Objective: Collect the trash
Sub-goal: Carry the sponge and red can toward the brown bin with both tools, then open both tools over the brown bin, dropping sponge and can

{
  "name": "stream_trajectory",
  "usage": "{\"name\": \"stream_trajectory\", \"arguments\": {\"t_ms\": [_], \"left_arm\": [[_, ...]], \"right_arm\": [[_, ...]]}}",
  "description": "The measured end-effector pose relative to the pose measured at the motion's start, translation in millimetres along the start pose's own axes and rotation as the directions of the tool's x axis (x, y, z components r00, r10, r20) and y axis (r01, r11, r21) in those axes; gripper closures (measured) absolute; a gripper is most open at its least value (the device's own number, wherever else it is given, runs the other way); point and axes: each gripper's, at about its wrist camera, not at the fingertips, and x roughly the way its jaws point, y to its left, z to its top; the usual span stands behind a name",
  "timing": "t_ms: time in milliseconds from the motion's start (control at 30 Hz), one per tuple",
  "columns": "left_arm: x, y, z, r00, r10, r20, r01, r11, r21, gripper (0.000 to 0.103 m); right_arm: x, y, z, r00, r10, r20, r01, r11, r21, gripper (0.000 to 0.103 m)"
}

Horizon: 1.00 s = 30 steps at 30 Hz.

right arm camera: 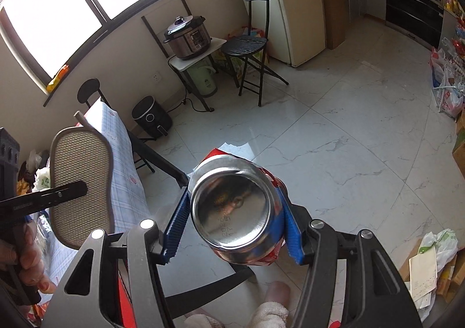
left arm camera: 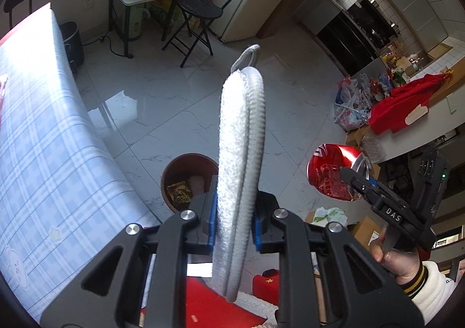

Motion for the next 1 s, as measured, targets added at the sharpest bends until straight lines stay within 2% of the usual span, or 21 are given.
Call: {"name": "stream_trajectory", "arguments": {"t_ms": [133, 333, 367, 400, 467, 533, 633, 667, 733, 767, 800, 1000], "left_arm": [[41, -22, 13, 0.999, 0.011, -0.048, -0.009, 0.998, 0.056, 0.081], [84, -33, 25, 0.996, -0.007, -0.090, 0.012, 0.998, 0.058, 0.080], [89, -32, 25, 0.996, -0.003, -0.092, 0.008, 0.998, 0.060, 0.075], [92, -32, 26, 0.996, 0.001, -0.090, 0.004, 0.998, 0.064, 0.062], [94, -29, 28, 0.996, 0.020, -0.087, -0.015, 0.998, 0.058, 0.048], [88, -26, 32, 0.998, 0.020, -0.065, -0.017, 0.999, 0.052, 0.047], [63, -17, 33, 0.998, 0.060, -0.018, -0.059, 0.997, 0.055, 0.045], [54, -13, 33, 0.997, 0.072, 0.002, -0.072, 0.996, 0.050, 0.040], [30, -4, 31, 0.994, 0.100, 0.054, -0.102, 0.994, 0.044, 0.023], [17, 0, 28, 0.989, 0.117, 0.085, -0.121, 0.992, 0.044, 0.011], [5, 5, 25, 0.983, 0.142, 0.114, -0.148, 0.988, 0.044, 0.009], [-64, 45, -3, 0.938, 0.274, 0.213, -0.273, 0.961, -0.033, 0.006]], "right_arm": [[-1, -16, 0, 1.000, -0.019, -0.001, 0.019, 1.000, 0.016, 0.046], [-7, -32, 2, 0.999, -0.034, 0.006, 0.034, 0.999, 0.023, 0.046], [-7, -33, 2, 0.999, -0.036, 0.006, 0.036, 0.999, 0.024, 0.046], [-6, -35, 4, 0.999, -0.038, 0.006, 0.038, 0.999, 0.026, 0.046], [-5, -36, 2, 0.999, -0.041, 0.003, 0.041, 0.999, 0.032, 0.046], [-5, -37, 0, 0.999, -0.040, 0.001, 0.039, 0.999, 0.038, 0.046], [-2, -36, -2, 0.999, -0.036, -0.009, 0.036, 0.998, 0.043, 0.046], [1, -37, -3, 0.999, -0.034, -0.016, 0.034, 0.998, 0.045, 0.046], [8, -37, -3, 0.999, -0.031, -0.031, 0.033, 0.998, 0.047, 0.046], [12, -35, -3, 0.999, -0.029, -0.038, 0.031, 0.999, 0.044, 0.046], [16, -33, -2, 0.998, -0.030, -0.047, 0.032, 0.999, 0.038, 0.046], [45, -14, -9, 0.993, -0.031, -0.115, 0.030, 1.000, -0.006, 0.046]]}}
